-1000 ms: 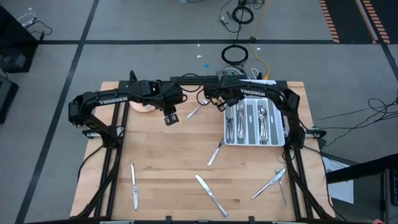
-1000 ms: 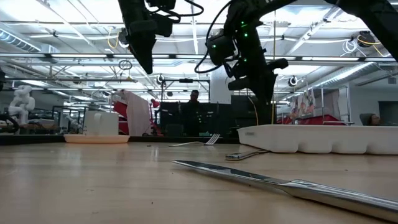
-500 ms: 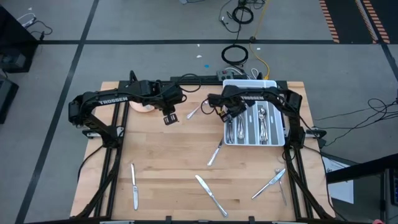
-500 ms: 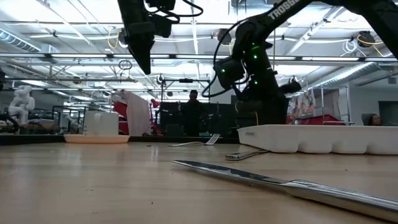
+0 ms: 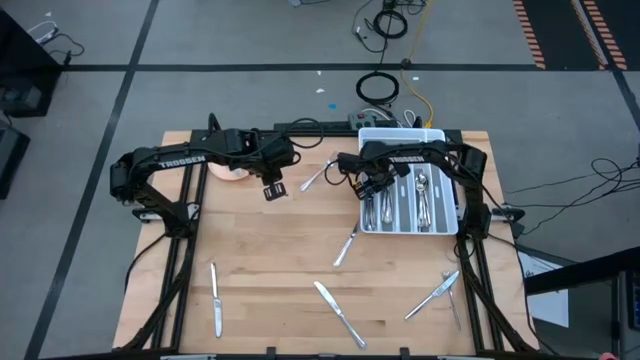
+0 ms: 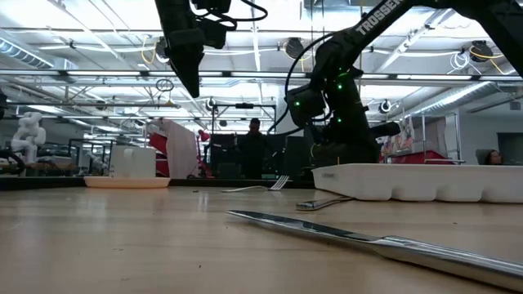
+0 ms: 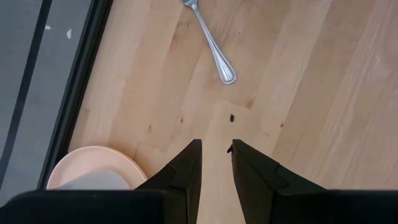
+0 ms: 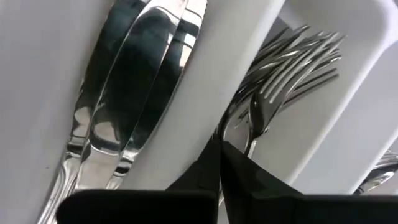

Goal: Sort silverware
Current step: Put the silver fork into the white silverware tray

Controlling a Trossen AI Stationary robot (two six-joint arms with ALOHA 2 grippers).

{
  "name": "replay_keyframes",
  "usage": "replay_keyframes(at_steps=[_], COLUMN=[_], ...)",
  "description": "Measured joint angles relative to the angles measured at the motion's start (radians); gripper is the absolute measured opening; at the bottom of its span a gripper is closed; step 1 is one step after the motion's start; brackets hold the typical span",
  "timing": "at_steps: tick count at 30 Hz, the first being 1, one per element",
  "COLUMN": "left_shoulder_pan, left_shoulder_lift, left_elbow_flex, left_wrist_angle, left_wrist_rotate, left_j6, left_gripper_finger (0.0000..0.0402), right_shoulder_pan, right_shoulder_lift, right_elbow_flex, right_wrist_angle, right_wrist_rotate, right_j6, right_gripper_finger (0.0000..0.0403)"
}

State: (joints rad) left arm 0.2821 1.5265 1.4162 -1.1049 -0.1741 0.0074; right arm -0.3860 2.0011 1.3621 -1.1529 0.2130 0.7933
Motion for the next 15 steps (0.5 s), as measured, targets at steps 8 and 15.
replay_keyframes(at_steps=[8, 15], left_shoulder_pan=[0.000, 0.000], left_shoulder_lift=[0.000, 0.000], left_elbow_flex=[0.000, 0.000], left_wrist_angle=[0.003, 0.025], left_wrist_rotate=[0.000, 0.000], left_j6=[-0.001, -0.001], left_gripper_finger=[0.0093, 0.0093], right_shoulder_pan=[0.027, -0.014], right_shoulder_lift=[-0.124, -0.148], right_elbow_flex=[0.000, -0.003], right_wrist_angle=[-0.009, -0.050], right_wrist_rotate=[0.061, 0.095], right_j6=[0.056, 0.034], right_gripper_finger=[0.0028, 0.0124])
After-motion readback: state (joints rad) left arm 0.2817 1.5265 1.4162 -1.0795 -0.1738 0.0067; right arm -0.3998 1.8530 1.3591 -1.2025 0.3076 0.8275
